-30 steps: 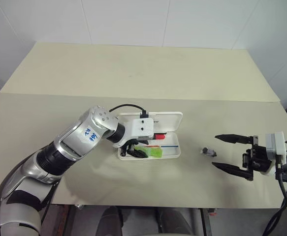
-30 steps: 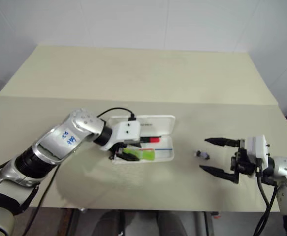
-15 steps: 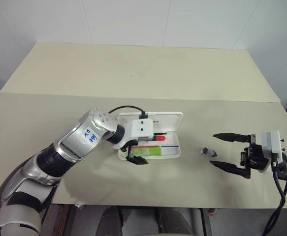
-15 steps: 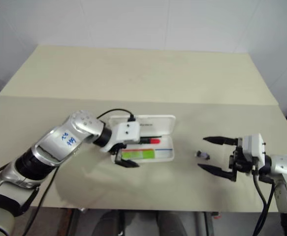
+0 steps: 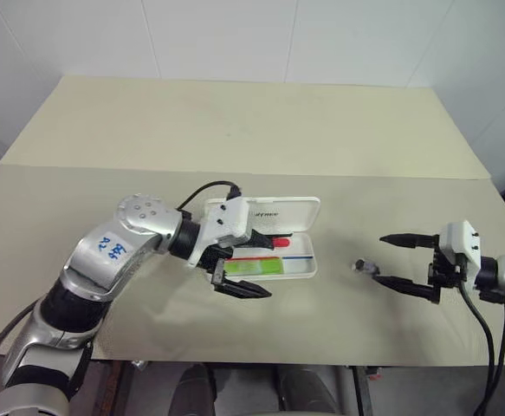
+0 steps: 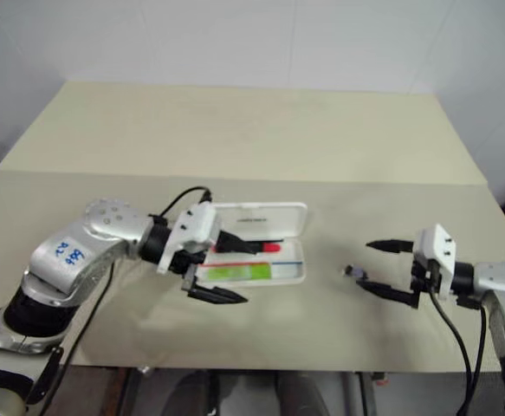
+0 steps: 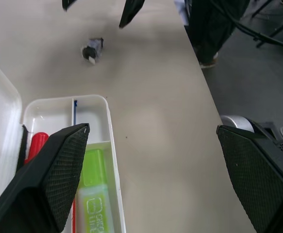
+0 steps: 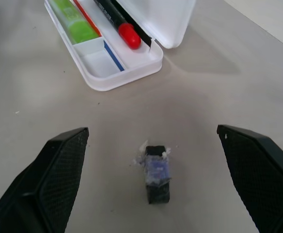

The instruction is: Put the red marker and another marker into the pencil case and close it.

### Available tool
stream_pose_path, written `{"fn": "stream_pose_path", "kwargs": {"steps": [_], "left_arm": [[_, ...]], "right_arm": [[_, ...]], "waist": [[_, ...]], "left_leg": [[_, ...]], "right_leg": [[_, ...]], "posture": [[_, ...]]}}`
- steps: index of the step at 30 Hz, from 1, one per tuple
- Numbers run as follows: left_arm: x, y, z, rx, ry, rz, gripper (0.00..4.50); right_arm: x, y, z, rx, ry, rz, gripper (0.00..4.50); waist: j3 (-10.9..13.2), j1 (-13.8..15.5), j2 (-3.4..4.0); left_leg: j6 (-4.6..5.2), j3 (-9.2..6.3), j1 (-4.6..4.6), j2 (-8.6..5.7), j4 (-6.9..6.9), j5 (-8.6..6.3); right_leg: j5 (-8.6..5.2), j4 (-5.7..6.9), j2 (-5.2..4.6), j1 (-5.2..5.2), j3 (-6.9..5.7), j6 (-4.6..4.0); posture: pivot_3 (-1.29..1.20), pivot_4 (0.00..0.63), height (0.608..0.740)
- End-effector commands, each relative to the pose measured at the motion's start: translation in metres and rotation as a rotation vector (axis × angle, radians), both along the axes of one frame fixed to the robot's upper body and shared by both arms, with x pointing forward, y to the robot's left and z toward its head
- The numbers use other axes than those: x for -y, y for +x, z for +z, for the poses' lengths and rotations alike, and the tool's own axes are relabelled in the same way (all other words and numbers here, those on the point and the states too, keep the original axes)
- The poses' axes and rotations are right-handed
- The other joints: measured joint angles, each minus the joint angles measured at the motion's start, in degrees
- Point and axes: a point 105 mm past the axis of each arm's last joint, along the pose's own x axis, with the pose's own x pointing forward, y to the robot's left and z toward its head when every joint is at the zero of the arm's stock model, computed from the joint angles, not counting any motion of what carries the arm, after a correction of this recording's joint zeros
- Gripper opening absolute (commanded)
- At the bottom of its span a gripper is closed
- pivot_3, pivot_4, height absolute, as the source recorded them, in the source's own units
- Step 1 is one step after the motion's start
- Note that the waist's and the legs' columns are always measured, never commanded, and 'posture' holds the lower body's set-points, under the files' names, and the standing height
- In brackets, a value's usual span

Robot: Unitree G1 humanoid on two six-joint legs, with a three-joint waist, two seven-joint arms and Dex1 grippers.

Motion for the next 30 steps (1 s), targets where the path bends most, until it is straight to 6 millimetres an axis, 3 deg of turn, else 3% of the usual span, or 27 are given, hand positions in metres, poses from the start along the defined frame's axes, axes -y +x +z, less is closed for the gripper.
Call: {"fn": "stream_pose_path", "kwargs": {"steps": [1, 4, 13, 25, 26, 30], "left_arm": [[-0.011, -0.005, 0.008, 0.022, -0.066, -0.016, 4.45], [-0.026, 0.003, 0.001, 0.055, -0.043, 0.043, 4.45], [-0.059, 0.014, 0.016, 0.162, -0.124, 0.136, 4.45], [-0.073, 0.014, 0.021, 0.207, -0.176, 0.175, 4.5], [-0.073, 0.014, 0.02, 0.214, -0.184, 0.175, 4.5], [-0.074, 0.013, 0.021, 0.231, -0.234, 0.171, 4.5]], "right_arm": [[0.005, 0.008, -0.006, -0.056, -0.073, -0.01, 4.5], [0.005, 0.014, -0.01, -0.084, -0.085, -0.003, 4.5], [0.004, 0.024, -0.027, -0.15, -0.111, -0.014, 4.5], [0.006, 0.018, -0.025, -0.098, -0.105, -0.021, 0.58], [0.006, 0.017, -0.024, -0.091, -0.115, -0.019, 0.36], [0.002, 0.018, -0.011, -0.033, -0.119, -0.018, 0.35]], "waist": [[0.0, -0.14, 0.0], [0.0, -0.08, 0.0], [0.01, 0.01, 0.02], [0.01, -0.08, 0.02], [0.01, -0.07, 0.02], [0.01, -0.07, 0.02]], "left_leg": [[0.0, 0.01, -0.01, 0.0, 0.0, 0.0], [0.0, 0.03, 0.02, 0.01, -0.03, 0.0], [0.06, 0.03, -0.03, 0.01, -0.08, -0.06], [0.06, 0.05, -0.02, 0.03, -0.1, -0.09], [0.06, 0.05, -0.02, 0.03, -0.1, -0.09], [0.06, 0.05, -0.02, 0.03, -0.09, -0.09]], "right_leg": [[0.0, -0.01, -0.02, 0.0, 0.0, 0.0], [0.0, -0.02, -0.04, 0.0, 0.0, 0.0], [-0.01, -0.11, -0.08, -0.02, -0.07, -0.01], [-0.01, -0.11, -0.08, -0.02, -0.08, -0.01], [-0.01, -0.11, -0.08, -0.02, -0.08, -0.01], [-0.01, -0.11, -0.08, -0.02, -0.08, -0.01]], "posture": [[0.0, 0.15, 0.74], [0.0, 0.15, 0.74], [0.0, 0.15, 0.74], [0.0, 0.15, 0.74], [0.0, 0.15, 0.74], [0.0, 0.15, 0.74]]}}
